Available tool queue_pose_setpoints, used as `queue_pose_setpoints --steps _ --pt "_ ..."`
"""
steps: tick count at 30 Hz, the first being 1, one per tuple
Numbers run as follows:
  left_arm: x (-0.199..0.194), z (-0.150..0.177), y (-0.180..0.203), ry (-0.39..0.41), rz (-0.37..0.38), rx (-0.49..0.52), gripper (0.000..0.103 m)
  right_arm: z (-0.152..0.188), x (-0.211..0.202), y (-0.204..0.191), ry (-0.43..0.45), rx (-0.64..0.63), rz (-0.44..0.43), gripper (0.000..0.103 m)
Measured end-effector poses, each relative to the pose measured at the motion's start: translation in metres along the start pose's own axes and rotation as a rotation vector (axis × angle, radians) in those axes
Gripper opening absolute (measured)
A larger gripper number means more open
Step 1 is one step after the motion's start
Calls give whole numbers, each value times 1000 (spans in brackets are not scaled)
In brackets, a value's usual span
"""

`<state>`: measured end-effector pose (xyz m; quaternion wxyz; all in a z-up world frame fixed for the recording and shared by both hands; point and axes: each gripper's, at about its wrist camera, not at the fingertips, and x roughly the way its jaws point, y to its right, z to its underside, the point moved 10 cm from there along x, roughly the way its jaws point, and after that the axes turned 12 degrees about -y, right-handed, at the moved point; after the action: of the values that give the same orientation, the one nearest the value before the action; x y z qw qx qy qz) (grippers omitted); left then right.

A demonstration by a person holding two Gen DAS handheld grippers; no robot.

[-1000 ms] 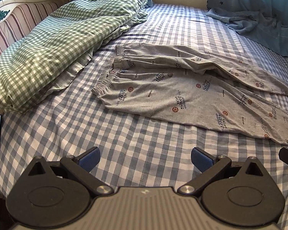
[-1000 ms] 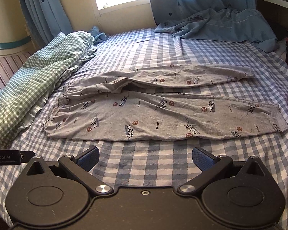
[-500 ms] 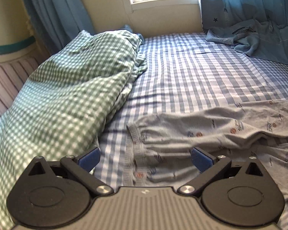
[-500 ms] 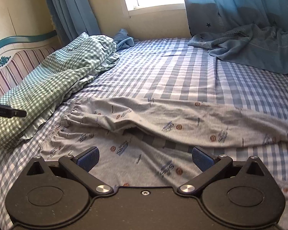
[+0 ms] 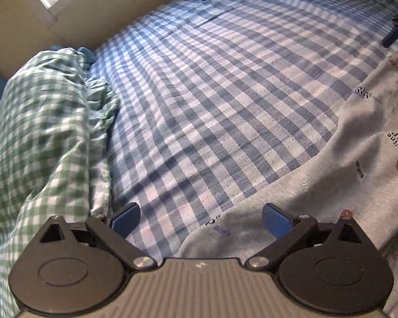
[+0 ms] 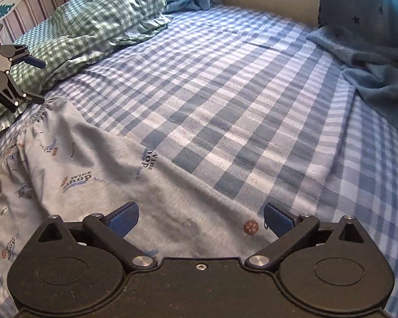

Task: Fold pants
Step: 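Grasp the grey pants edge with left gripper while right gripper grasps the leg edge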

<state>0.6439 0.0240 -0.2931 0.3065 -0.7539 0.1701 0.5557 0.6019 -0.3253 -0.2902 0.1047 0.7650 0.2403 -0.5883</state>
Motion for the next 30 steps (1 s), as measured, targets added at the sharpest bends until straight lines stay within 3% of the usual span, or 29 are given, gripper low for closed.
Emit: queue_pose_setpoints --steps 4,6,8,10,11,12,13,15,16,18,21,24,26,30 --pt "29 -5 8 -65 147 27 87 -19 38 7 -79 -50 -59 76" --pt "40 -1 13 -108 174 64 83 -22 45 3 -92 -92 -65 75" --pt "50 8 16 -166 218 72 70 -22 48 -3 -95 -135 -51 74" --pt "48 13 18 -169 256 41 48 -20 48 -8 -93 -175 -40 66" --pt "45 15 21 -165 267 42 38 -18 46 -10 -90 -187 -28 54" --pt "42 17 25 -160 266 47 12 -16 45 -11 -86 -194 -20 40" --pt "39 19 29 -157 249 48 2 -13 44 -13 -87 -197 -23 31" --pt "29 22 35 -132 181 45 1 -8 42 -15 -79 -211 0 6" --pt "22 20 36 -109 132 47 0 -7 41 -16 -76 -211 9 1" --pt "3 12 29 -48 44 8 0 -10 32 -18 -52 -212 43 0" --pt "-29 -1 5 46 -21 -109 0 -25 4 -16 37 -231 121 0" --pt "-31 -17 -12 103 -67 -160 0 -47 -14 -3 108 -197 161 0" --pt "-11 -25 -15 82 -87 -160 1 -61 -8 9 120 -163 181 0" --pt "43 -31 -12 22 -65 -161 2 -68 39 29 37 -113 218 0"
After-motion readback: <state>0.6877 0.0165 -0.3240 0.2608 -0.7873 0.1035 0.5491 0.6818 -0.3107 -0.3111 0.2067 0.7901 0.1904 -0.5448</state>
